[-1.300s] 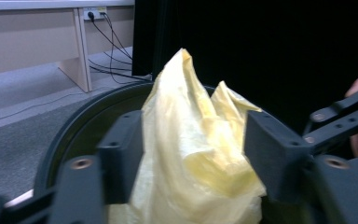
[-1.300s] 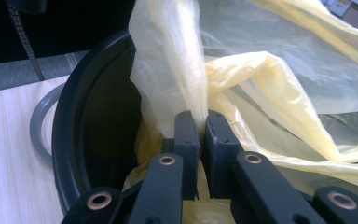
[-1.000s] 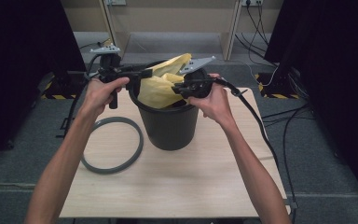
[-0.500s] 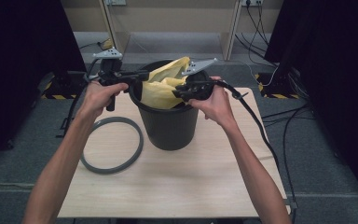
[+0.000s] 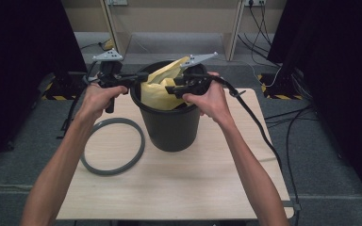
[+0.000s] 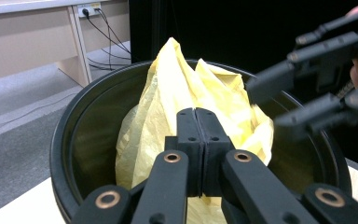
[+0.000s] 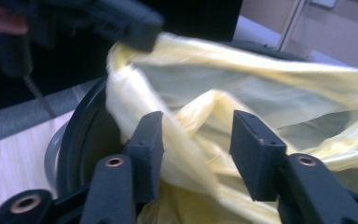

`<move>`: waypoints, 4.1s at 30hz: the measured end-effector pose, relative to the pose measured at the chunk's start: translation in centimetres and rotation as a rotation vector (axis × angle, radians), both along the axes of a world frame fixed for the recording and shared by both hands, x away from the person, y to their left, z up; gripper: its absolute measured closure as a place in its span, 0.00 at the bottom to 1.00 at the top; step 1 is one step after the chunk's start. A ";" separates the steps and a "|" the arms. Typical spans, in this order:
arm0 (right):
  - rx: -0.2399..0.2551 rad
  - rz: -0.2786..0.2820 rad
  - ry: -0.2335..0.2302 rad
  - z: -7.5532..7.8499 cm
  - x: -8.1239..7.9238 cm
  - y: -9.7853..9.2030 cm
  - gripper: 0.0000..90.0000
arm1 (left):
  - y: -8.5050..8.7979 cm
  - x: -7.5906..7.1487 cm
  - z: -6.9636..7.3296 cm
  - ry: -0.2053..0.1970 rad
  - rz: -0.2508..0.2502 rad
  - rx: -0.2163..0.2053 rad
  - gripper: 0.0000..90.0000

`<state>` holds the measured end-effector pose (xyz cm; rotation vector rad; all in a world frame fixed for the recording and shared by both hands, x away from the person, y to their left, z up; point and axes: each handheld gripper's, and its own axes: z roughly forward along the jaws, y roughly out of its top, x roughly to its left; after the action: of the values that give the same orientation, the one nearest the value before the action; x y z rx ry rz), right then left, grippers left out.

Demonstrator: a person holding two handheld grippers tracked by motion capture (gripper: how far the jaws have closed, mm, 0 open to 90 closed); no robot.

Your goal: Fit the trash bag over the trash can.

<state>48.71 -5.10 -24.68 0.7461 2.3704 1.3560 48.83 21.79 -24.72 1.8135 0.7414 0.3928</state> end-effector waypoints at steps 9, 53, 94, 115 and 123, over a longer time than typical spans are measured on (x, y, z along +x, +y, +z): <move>-0.006 -0.071 0.039 1.2 1.6 1.4 0.51 | 0.1 -0.4 0.1 -0.012 -0.005 0.015 0.99; 0.022 -0.241 0.038 3.1 4.2 -6.2 0.58 | 5.6 -0.4 -3.5 0.018 0.105 0.076 1.00; -0.018 -0.246 0.064 3.0 5.2 -7.5 0.95 | 6.2 -1.3 -3.2 0.040 0.062 0.005 0.99; -0.033 -0.372 0.181 0.1 6.8 -12.1 0.58 | 6.8 -1.7 -5.2 0.054 0.052 0.032 0.99; 0.051 -0.326 0.119 2.7 3.9 -11.0 0.50 | 6.1 -2.2 -5.0 0.042 0.035 0.046 0.99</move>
<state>52.58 -16.07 -21.97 1.1975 2.1820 1.2661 46.63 27.94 -29.74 1.8593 0.8006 0.3985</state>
